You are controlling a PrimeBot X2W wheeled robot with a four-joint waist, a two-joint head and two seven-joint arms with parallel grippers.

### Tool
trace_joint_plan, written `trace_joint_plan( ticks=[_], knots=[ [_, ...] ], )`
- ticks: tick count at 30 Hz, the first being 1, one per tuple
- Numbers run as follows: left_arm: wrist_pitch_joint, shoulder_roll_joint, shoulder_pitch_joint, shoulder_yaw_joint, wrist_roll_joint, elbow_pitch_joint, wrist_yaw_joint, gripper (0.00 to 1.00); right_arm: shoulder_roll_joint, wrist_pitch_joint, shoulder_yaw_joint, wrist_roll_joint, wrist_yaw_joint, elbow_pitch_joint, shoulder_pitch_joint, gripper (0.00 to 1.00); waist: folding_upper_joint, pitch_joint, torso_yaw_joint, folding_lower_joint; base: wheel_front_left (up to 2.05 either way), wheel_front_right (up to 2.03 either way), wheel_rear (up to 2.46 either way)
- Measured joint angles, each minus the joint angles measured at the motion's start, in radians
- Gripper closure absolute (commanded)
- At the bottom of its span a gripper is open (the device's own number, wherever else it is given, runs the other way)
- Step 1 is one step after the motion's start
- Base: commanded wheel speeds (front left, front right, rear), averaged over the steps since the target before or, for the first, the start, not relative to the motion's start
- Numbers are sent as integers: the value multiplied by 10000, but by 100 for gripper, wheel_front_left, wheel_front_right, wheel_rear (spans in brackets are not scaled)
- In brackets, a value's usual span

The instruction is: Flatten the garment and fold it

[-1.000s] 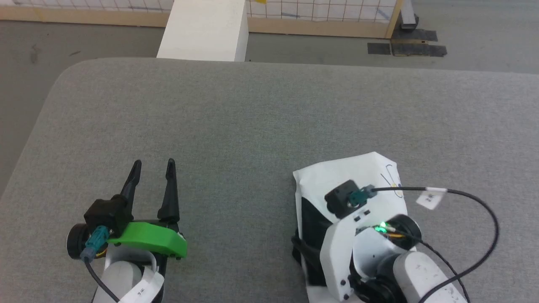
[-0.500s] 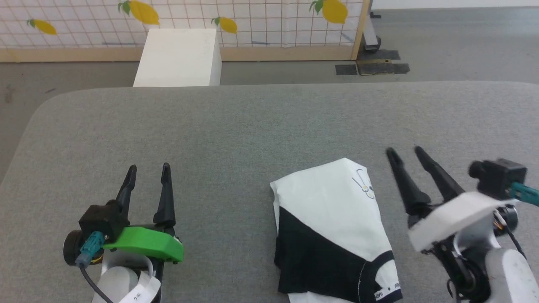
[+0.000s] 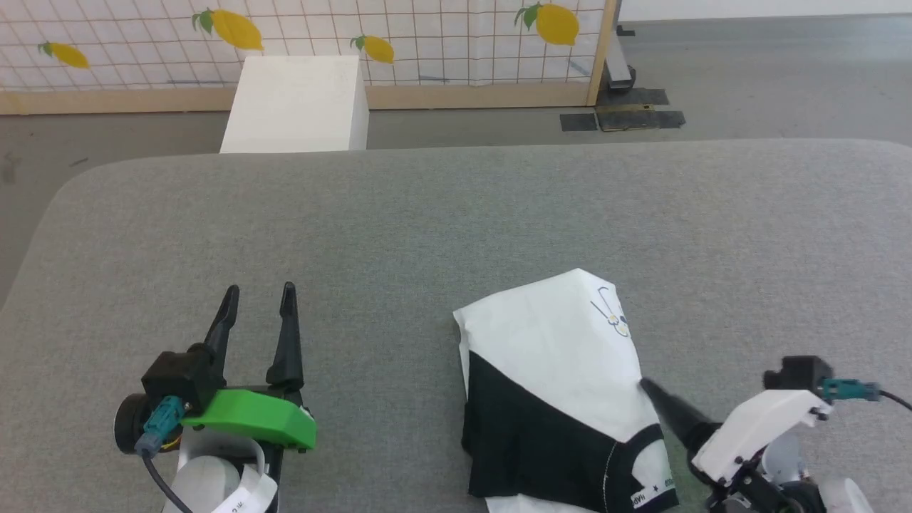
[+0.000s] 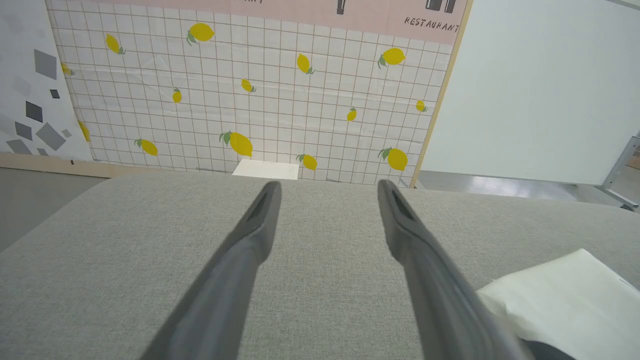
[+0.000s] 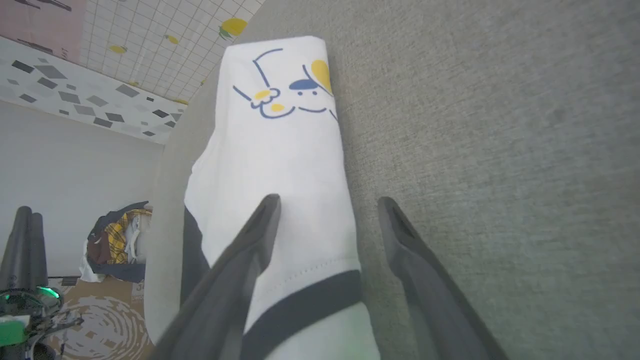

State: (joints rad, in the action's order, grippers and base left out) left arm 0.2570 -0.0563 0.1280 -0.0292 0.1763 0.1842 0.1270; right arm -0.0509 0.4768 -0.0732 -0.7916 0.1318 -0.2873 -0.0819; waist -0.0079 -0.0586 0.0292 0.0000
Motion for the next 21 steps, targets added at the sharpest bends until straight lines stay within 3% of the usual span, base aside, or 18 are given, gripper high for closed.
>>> trace_joint_plan(
  ticks=[10,11,12,14,21],
  knots=[
    [0,2,-2,84,2,4,0,0,-67,1337,729,-1436,2,-1925,-1241,0,0,-205,-357,0,0,0,0],
    [0,2,-2,84,4,4,0,0,-69,1411,802,-1381,2,-2044,-1346,43,0,-223,-383,0,0,0,0],
    [0,2,-2,81,10,4,0,0,-69,1475,842,-1258,2,-2161,-1448,70,0,-241,-405,0,0,0,0],
    [0,2,0,79,12,6,0,0,-84,1620,903,-1103,2,-2303,-1592,100,0,-271,-444,0,0,0,0],
    [0,4,0,25,12,2,0,0,-65,2119,1022,-54,4,-2253,-1756,100,0,-328,-460,0,0,0,0]
  ],
)
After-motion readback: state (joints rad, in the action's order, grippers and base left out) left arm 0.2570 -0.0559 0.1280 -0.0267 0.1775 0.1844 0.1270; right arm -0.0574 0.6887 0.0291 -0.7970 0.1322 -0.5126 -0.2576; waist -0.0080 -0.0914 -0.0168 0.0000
